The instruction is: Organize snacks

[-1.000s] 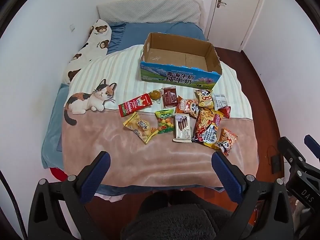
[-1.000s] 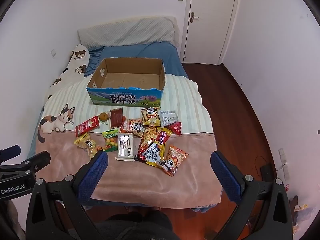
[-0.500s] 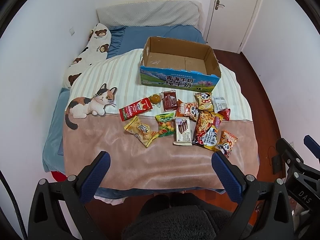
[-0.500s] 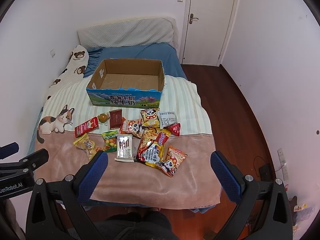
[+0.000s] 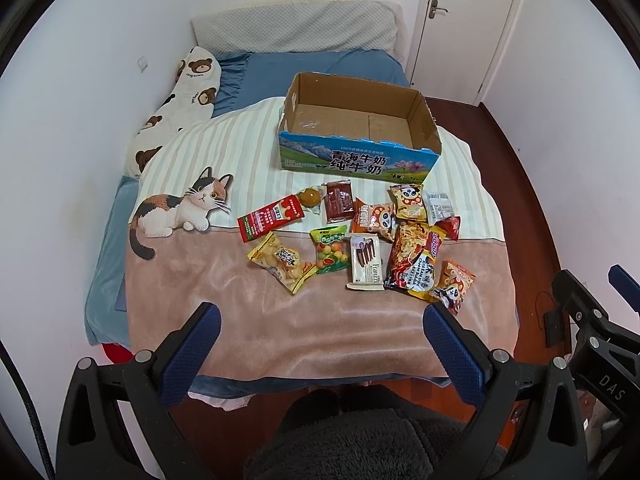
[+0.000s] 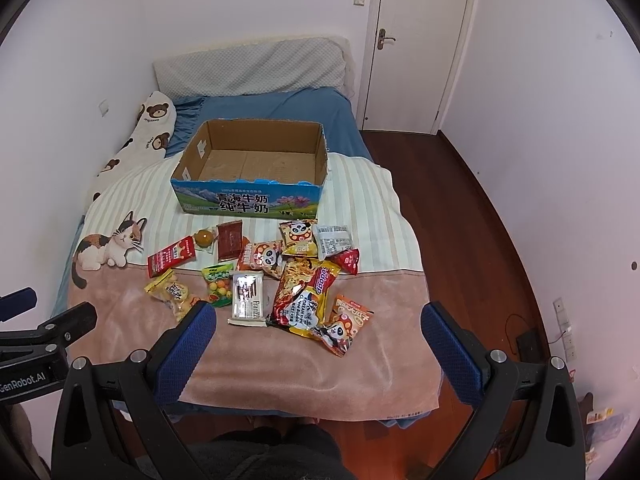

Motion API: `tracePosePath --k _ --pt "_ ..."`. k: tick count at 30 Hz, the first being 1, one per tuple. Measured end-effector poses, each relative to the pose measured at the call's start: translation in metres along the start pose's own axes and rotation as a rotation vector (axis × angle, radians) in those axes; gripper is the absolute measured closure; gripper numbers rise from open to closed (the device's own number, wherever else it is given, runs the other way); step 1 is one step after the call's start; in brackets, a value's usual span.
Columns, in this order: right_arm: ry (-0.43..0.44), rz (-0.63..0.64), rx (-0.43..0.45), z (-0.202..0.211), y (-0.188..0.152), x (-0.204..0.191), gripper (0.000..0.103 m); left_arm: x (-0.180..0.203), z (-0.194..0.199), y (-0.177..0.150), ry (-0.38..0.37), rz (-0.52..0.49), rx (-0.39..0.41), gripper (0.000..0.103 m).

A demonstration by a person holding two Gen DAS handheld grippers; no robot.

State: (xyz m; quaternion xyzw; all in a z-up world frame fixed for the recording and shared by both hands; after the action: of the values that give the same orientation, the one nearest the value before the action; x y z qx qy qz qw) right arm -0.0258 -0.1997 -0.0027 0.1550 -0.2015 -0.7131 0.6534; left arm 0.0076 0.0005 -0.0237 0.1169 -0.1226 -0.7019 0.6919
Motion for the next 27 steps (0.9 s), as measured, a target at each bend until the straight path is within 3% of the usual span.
tracePosePath --k 27 --pt "-0.006 -0.002 0.007 -0.0027 0.0040 -0.0005 0.000 -0.0006 -0.0011 0.0011 -0.001 -0.003 -0.003 0.000"
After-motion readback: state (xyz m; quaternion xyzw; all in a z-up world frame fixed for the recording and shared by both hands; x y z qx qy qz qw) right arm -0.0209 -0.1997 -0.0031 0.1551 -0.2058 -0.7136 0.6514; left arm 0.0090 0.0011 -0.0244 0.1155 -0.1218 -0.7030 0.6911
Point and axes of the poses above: each gripper's, at about its wrist camera, not at the fingertips, and z roughly against the way its jaws point, x to its right, y to its top, the point moved 3 cm from there along -z, roughly the way its jaws point, and after that the axes turned 6 degrees about -x, right-handed, at the moved point
